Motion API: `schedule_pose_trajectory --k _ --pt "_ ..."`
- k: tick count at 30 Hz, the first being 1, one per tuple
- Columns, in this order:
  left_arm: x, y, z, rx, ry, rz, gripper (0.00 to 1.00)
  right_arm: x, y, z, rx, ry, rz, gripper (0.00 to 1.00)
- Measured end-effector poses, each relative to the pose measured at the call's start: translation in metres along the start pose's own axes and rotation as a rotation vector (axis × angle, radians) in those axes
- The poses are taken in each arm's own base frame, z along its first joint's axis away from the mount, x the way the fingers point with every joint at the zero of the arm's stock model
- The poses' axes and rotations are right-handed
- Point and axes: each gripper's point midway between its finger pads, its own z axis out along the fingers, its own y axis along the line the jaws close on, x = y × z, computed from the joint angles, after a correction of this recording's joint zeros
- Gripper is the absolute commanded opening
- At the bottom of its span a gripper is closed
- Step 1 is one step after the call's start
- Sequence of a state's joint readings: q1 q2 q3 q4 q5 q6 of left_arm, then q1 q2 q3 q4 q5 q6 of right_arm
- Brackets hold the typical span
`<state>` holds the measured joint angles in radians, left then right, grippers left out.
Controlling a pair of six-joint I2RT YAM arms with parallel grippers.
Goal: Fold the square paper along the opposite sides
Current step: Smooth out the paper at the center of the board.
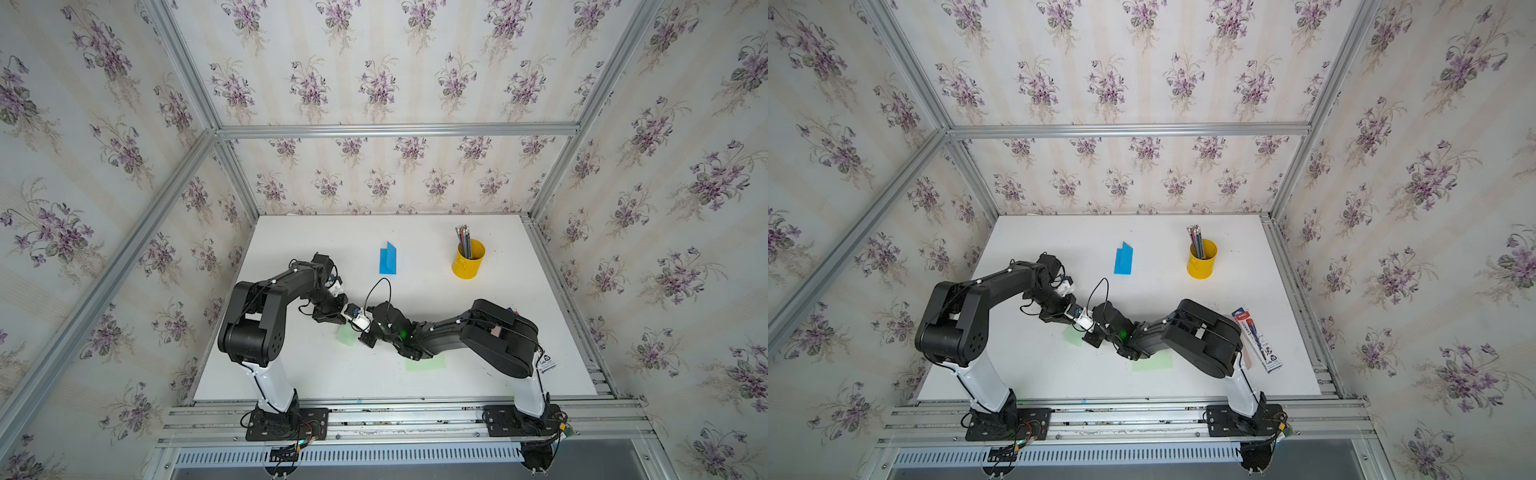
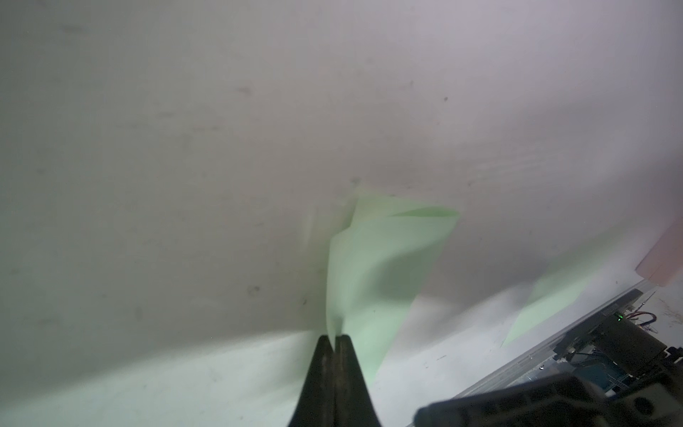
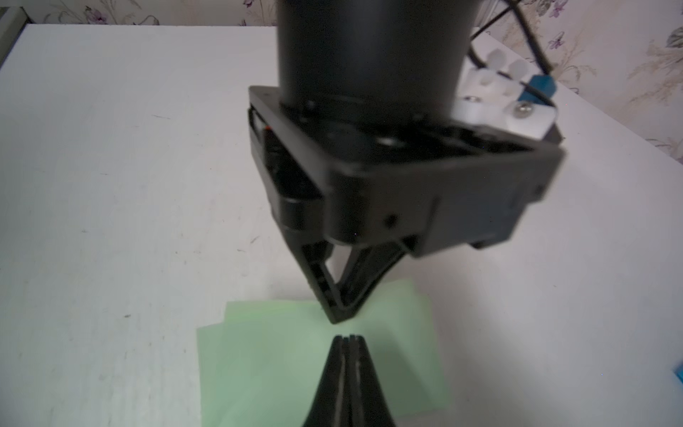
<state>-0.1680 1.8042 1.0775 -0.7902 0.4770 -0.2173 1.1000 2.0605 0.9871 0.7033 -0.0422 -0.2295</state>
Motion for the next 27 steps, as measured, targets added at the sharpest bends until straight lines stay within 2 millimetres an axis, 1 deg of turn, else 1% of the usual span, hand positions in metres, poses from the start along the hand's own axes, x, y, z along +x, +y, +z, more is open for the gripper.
schedule_pose_trajectory --k 4,7,8,13,20,24,25,27 --pt "0.000 0.000 0.000 -0.001 0.000 0.000 0.00 0.010 0.013 0.012 -0.037 0.026 -0.008 0.00" --pt "0.000 0.000 0.000 -0.002 0.001 0.000 0.00 0.025 0.018 0.014 -0.044 0.066 -0.009 0.00" --pt "0.000 0.000 0.000 -0.002 0.001 0.000 0.00 0.027 0.018 0.014 -0.042 0.068 -0.008 0.00" --pt "0.001 0.001 0.001 -0.003 0.008 -0.003 0.00 0.036 0.021 0.004 -0.029 0.071 0.004 0.00" --pt "0.001 0.002 0.000 -0.004 0.007 -0.008 0.00 0.047 0.026 -0.022 -0.021 0.096 0.006 0.00" --pt "-0.001 0.002 -0.001 -0.003 0.001 -0.008 0.00 0.048 0.024 -0.032 -0.013 0.134 0.002 0.00" --pt "-0.001 0.002 -0.001 -0.003 0.001 -0.008 0.00 0.045 0.023 -0.032 -0.014 0.140 -0.001 0.00" --pt "-0.001 0.002 -0.001 -0.003 0.001 -0.008 0.00 0.028 0.021 -0.028 -0.010 0.114 -0.008 0.00"
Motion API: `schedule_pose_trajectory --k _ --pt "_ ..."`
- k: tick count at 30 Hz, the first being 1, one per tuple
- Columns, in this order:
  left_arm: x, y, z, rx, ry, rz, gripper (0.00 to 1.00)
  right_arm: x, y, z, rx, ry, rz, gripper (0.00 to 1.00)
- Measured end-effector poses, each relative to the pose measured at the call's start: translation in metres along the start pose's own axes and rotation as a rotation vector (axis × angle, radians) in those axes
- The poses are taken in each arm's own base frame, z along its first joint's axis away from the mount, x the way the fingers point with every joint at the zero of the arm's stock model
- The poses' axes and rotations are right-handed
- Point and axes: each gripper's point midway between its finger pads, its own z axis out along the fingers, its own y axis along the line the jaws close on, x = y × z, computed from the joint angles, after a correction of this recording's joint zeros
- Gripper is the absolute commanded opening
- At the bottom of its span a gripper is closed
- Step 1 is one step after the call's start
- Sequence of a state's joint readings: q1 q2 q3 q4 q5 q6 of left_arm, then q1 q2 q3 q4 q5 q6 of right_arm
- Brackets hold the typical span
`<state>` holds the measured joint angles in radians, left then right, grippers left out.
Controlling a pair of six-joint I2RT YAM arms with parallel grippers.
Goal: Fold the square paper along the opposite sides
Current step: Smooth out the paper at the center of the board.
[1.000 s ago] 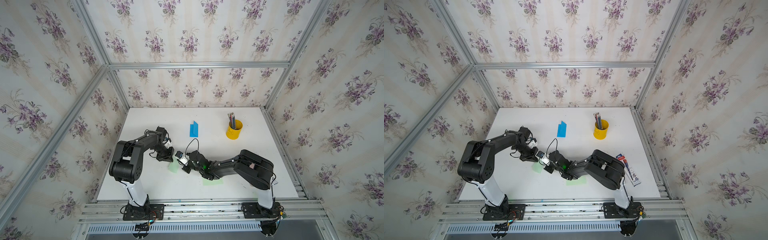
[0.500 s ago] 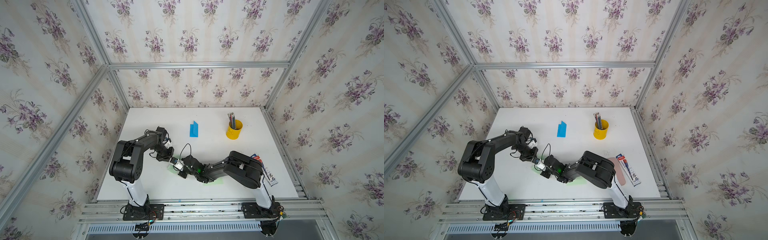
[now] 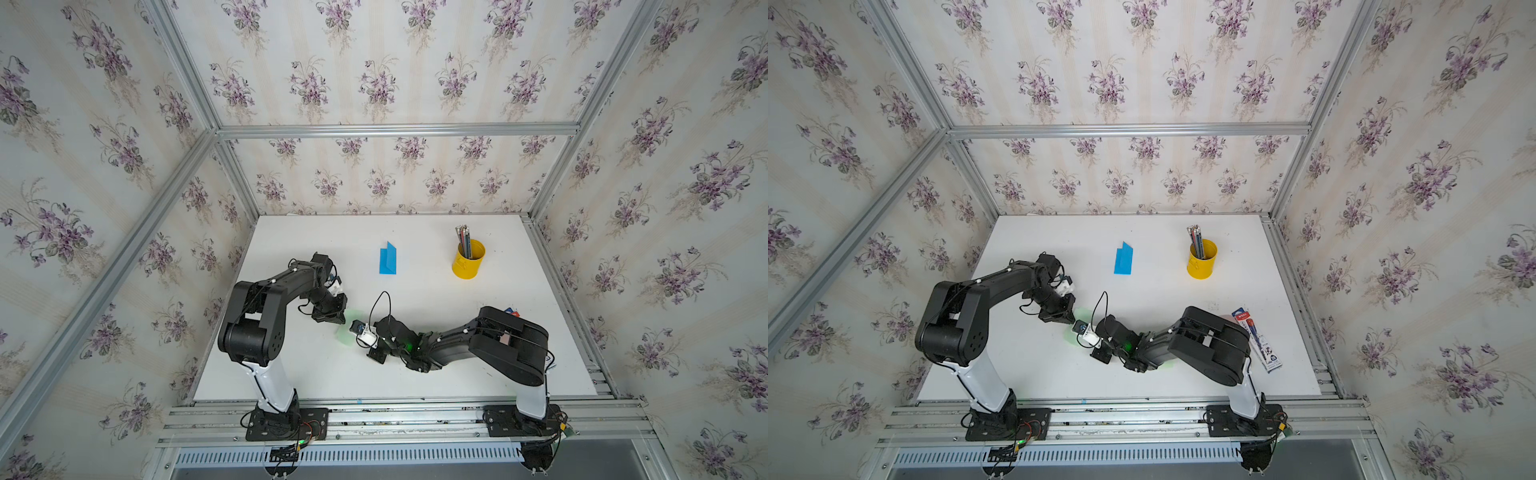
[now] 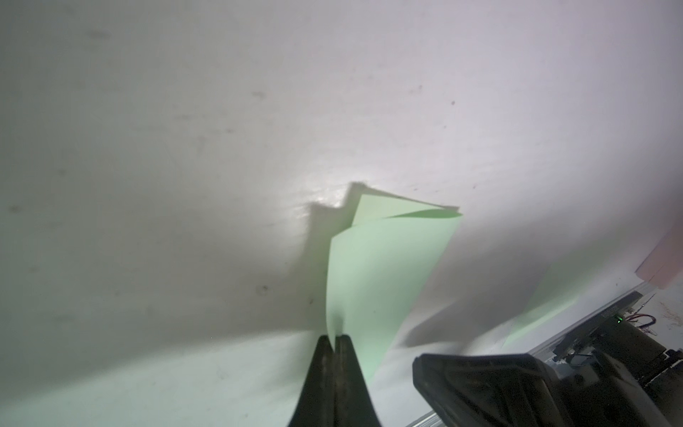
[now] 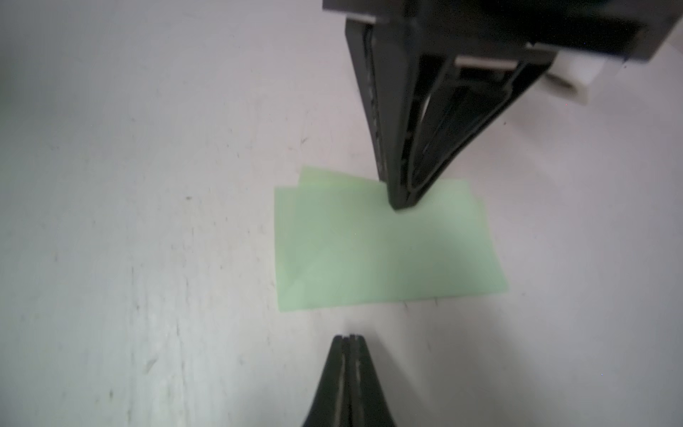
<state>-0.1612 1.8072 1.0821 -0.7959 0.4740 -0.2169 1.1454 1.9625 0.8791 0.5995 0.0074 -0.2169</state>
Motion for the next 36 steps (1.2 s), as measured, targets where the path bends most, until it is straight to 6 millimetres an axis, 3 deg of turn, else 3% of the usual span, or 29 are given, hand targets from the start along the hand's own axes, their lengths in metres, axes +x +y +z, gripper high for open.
schedule_pose_trajectory --k 2,4,10,31,34,36 --pt "0.000 0.000 0.000 0.000 0.000 0.000 0.00 -0.021 -0.003 0.009 0.003 -0.044 -0.005 0.00" --pt "0.000 0.000 0.000 -0.002 0.000 0.000 0.00 -0.030 -0.002 0.021 -0.010 -0.060 -0.016 0.00" --pt "0.000 0.005 0.000 -0.022 -0.002 -0.004 0.00 -0.010 0.008 0.045 -0.048 -0.014 -0.023 0.00" --pt "0.000 0.014 0.001 -0.026 0.022 -0.043 0.00 0.009 0.031 0.014 -0.060 -0.009 -0.021 0.00" --pt "-0.001 0.015 0.000 -0.026 0.017 -0.042 0.00 0.008 0.029 0.009 -0.056 0.016 -0.030 0.00" --pt "-0.001 0.014 0.000 -0.025 0.015 -0.041 0.00 -0.003 0.024 0.011 -0.044 0.012 -0.048 0.00"
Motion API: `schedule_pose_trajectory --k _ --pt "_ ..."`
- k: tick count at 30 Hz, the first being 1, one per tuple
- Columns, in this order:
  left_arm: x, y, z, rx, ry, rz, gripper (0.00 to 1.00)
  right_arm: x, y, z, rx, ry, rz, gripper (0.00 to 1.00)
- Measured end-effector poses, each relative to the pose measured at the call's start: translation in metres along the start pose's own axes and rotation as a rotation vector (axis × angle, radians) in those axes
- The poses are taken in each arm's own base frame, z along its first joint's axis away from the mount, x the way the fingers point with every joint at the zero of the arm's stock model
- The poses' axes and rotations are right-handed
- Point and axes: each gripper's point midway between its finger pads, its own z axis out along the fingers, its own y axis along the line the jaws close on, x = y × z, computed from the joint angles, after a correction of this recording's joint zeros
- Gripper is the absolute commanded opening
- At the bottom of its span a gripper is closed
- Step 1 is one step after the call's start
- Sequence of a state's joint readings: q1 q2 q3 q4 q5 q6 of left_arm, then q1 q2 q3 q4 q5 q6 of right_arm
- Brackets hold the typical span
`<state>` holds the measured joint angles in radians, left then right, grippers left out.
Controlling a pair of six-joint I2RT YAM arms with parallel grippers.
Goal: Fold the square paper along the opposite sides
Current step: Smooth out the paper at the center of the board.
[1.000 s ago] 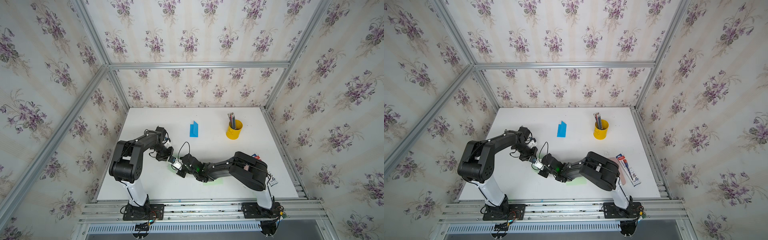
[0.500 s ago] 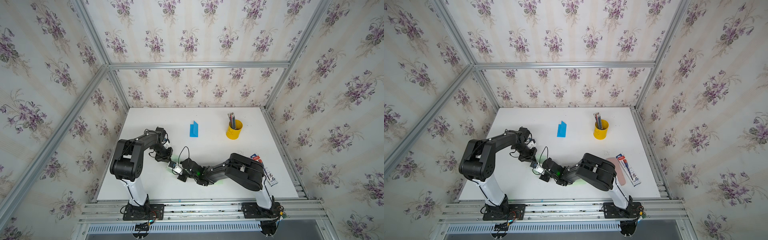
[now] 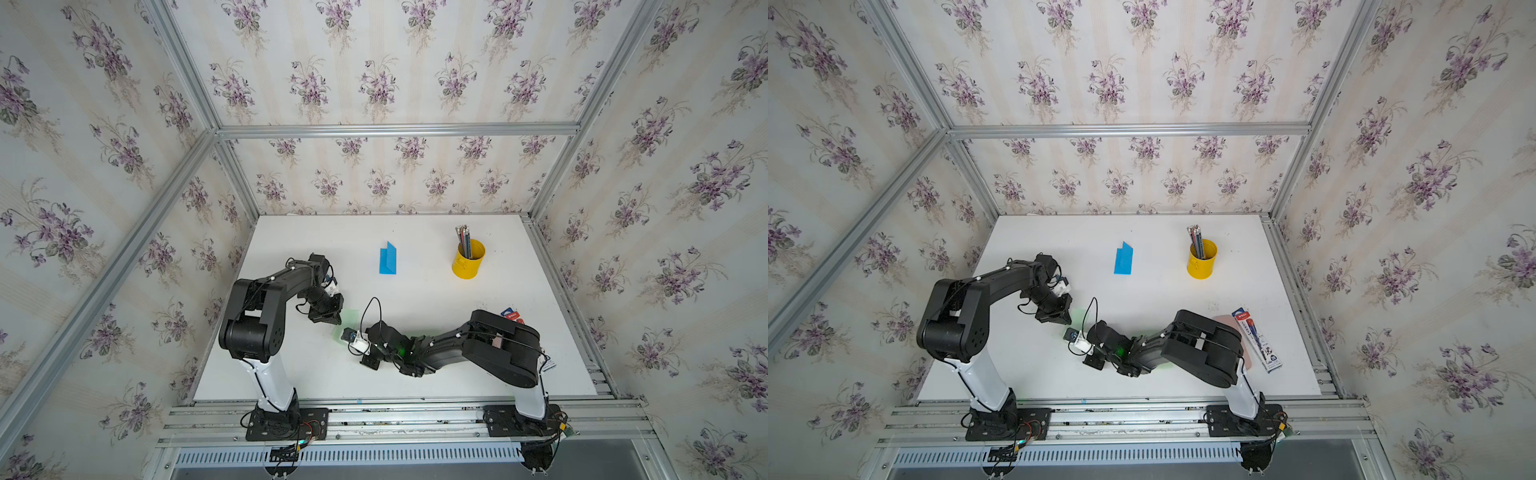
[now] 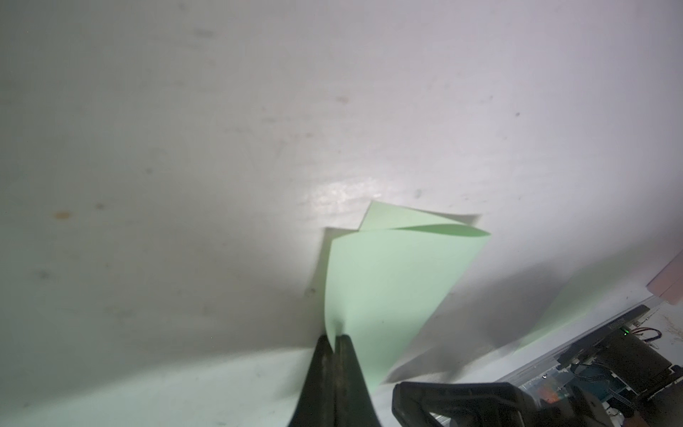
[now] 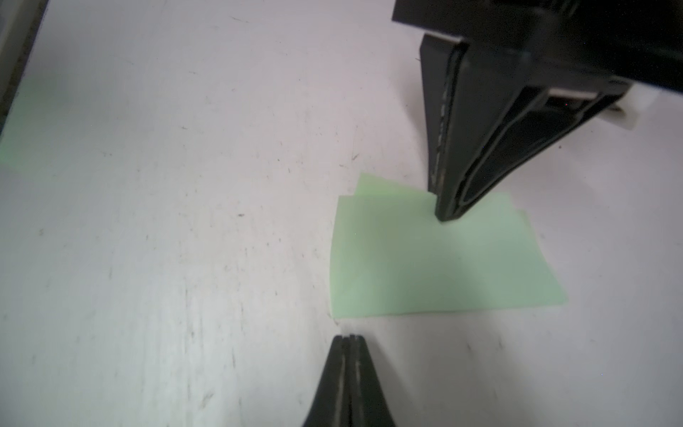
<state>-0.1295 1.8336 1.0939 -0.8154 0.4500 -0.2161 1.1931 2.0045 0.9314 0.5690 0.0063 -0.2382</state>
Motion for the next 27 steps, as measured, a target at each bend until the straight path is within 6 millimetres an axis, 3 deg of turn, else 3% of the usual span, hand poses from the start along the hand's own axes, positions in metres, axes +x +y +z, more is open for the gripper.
schedule_pose_trajectory --k 4,11,16,27 --pt "0.000 0.000 0.000 0.000 0.000 0.000 0.00 -0.027 -0.010 0.012 0.018 -0.052 -0.012 0.00" --pt "0.001 0.000 0.000 -0.001 0.001 0.000 0.00 -0.009 -0.001 0.030 -0.024 -0.010 -0.018 0.00" --pt "0.002 0.000 0.000 -0.001 0.002 -0.001 0.00 -0.004 0.005 0.026 -0.031 -0.026 -0.006 0.00" --pt "-0.001 0.001 -0.001 0.000 -0.004 -0.003 0.00 0.012 0.021 -0.004 -0.045 -0.003 -0.002 0.00"
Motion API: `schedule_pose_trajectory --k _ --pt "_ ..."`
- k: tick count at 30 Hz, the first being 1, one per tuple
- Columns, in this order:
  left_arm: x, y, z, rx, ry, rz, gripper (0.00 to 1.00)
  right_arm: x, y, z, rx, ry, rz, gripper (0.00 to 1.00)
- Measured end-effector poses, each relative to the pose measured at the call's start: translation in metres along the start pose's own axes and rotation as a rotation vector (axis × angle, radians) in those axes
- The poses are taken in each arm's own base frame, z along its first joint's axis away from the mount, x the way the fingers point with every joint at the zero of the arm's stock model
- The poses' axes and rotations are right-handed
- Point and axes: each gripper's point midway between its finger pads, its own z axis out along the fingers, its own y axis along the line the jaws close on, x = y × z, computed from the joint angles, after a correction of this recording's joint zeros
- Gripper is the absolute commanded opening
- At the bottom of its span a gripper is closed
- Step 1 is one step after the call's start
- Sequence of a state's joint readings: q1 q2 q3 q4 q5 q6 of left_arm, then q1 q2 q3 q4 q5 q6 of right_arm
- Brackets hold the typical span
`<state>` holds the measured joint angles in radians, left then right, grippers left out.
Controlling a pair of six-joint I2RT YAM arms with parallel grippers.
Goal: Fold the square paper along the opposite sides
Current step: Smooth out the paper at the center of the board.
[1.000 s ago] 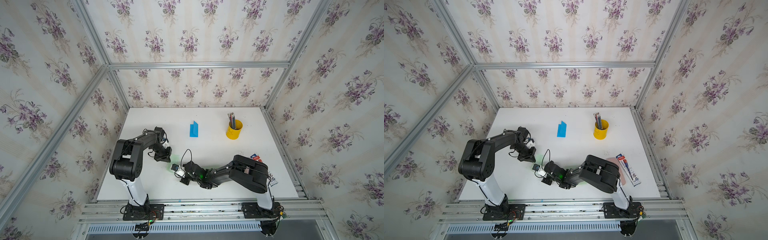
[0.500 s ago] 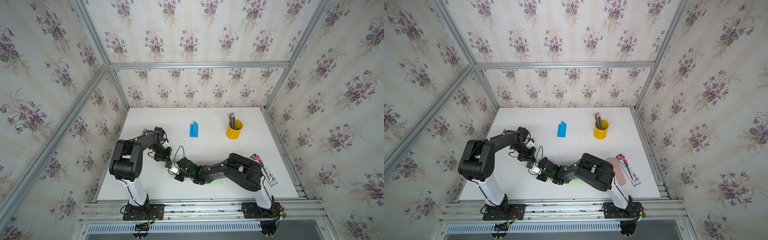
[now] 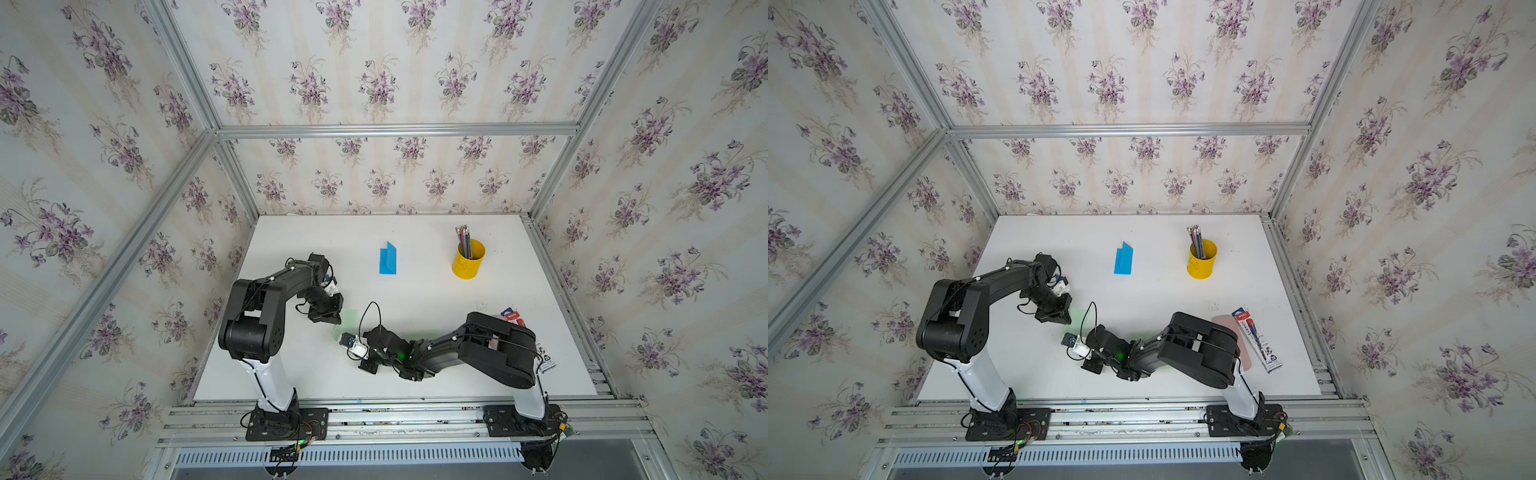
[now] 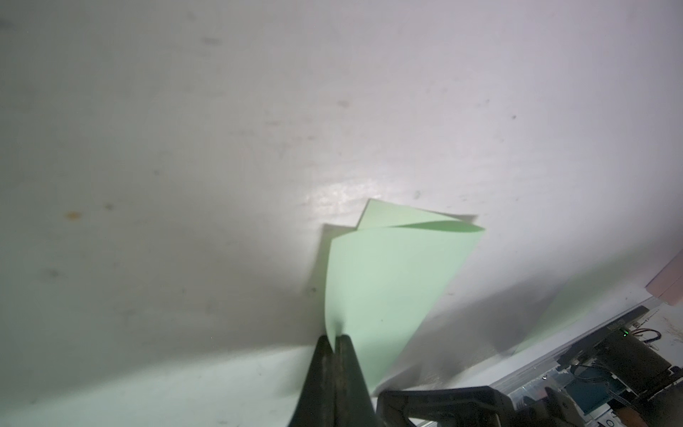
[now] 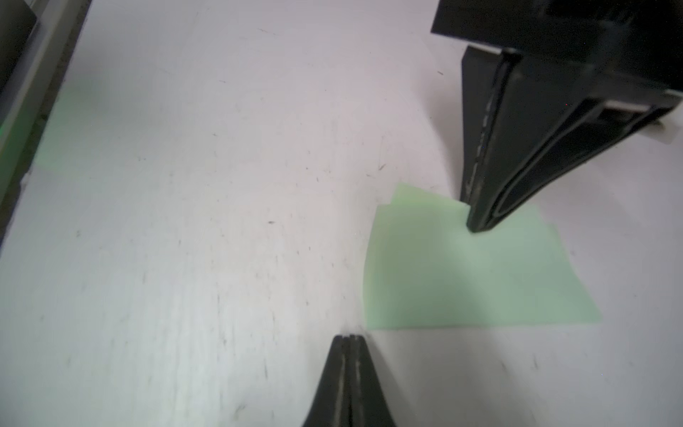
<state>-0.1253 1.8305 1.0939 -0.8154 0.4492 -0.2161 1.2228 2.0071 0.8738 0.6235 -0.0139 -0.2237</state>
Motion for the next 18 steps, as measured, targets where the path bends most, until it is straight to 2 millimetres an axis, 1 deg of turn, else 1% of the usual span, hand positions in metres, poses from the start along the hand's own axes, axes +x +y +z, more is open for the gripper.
schedule_pose_trajectory --k 2,3,4,6,7,8,9,11,12,14,18 --pt "0.000 0.000 0.000 0.001 -0.001 0.000 0.00 0.000 -0.006 -0.011 0.014 0.023 0.000 0.00" --pt "0.000 0.000 0.001 0.001 -0.002 0.000 0.00 -0.006 -0.016 -0.015 0.032 0.016 0.006 0.00" --pt "0.000 0.000 0.001 0.002 -0.002 0.000 0.00 -0.015 -0.032 -0.018 0.061 -0.003 0.022 0.00" --pt "0.001 0.000 0.002 0.005 -0.005 -0.002 0.00 -0.039 -0.081 -0.020 0.150 -0.062 0.068 0.00" --pt "0.002 0.000 0.002 0.005 -0.007 -0.002 0.00 -0.048 -0.102 -0.018 0.189 -0.084 0.088 0.00" --pt "0.003 0.000 0.001 0.006 -0.011 -0.010 0.00 -0.053 -0.121 -0.014 0.224 -0.100 0.110 0.00" --pt "0.004 0.000 -0.001 0.006 -0.019 -0.017 0.00 -0.055 -0.135 -0.008 0.247 -0.106 0.120 0.00" --pt "0.006 -0.001 -0.005 0.009 -0.038 -0.029 0.00 -0.052 -0.141 0.007 0.244 -0.091 0.124 0.00" --pt "0.007 -0.002 -0.007 0.009 -0.051 -0.038 0.00 -0.049 -0.140 0.016 0.233 -0.081 0.123 0.00" --pt "0.008 -0.004 -0.011 0.011 -0.078 -0.052 0.00 -0.046 -0.140 0.026 0.222 -0.066 0.125 0.00" --pt "0.009 -0.004 -0.011 0.004 -0.105 -0.081 0.00 -0.042 -0.134 0.039 0.196 -0.055 0.126 0.00"
